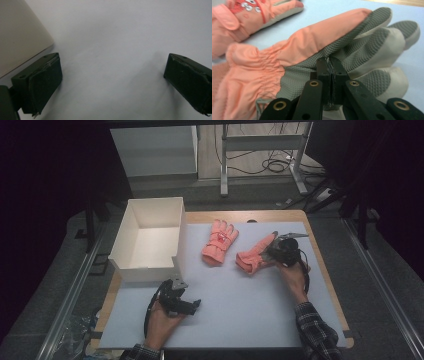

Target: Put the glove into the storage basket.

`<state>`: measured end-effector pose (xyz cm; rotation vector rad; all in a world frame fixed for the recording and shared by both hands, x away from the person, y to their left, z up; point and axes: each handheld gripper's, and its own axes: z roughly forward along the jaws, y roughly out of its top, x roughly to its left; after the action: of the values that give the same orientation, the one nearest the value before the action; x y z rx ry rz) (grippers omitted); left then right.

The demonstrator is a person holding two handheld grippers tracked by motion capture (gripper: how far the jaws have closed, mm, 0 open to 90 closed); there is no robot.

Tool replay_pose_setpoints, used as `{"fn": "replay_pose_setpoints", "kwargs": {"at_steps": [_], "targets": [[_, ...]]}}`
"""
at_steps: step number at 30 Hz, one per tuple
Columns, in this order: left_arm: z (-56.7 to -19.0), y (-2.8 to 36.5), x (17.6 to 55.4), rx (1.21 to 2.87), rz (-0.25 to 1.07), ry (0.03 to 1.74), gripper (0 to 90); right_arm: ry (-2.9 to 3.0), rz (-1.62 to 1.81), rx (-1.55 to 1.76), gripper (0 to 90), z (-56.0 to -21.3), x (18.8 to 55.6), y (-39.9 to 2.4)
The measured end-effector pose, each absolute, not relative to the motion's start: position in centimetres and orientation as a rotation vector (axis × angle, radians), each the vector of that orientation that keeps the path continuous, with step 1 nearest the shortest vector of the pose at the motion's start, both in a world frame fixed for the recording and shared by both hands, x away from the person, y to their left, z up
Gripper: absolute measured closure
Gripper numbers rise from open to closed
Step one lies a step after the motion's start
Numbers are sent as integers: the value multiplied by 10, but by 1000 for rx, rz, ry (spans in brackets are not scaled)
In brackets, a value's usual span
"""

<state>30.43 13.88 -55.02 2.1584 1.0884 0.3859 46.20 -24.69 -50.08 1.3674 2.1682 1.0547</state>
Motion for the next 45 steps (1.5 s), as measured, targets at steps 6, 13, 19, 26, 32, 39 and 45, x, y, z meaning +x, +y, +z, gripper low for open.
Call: {"fn": "replay_pose_setpoints", "kwargs": {"at_steps": [6, 13, 19, 26, 32, 39, 45], "targets": [[-550, 139, 304, 2159, 386, 1088, 17, 2201, 1117, 1325, 880, -491, 455, -254], [-550, 139, 304, 2154, 386, 1091, 17, 2356, 1199, 1174, 879, -469, 438, -249], [-550, 139, 304, 2154, 385, 1091, 16, 2478, 1222, 981, 878, -459, 418, -236], [-550, 138, 304, 2154, 386, 1092, 17, 2635, 1219, 738, 879, -462, 403, -216], [-550, 138, 304, 2154, 386, 1092, 17, 2704, 1214, 700, 880, -474, 406, -206], [-550, 139, 304, 2154, 386, 1091, 16, 2730, 1166, 647, 879, -488, 416, -195], [-551, 138, 304, 2152, 386, 1090, 17, 2692, 1147, 641, 821, -495, 420, -192]]}}
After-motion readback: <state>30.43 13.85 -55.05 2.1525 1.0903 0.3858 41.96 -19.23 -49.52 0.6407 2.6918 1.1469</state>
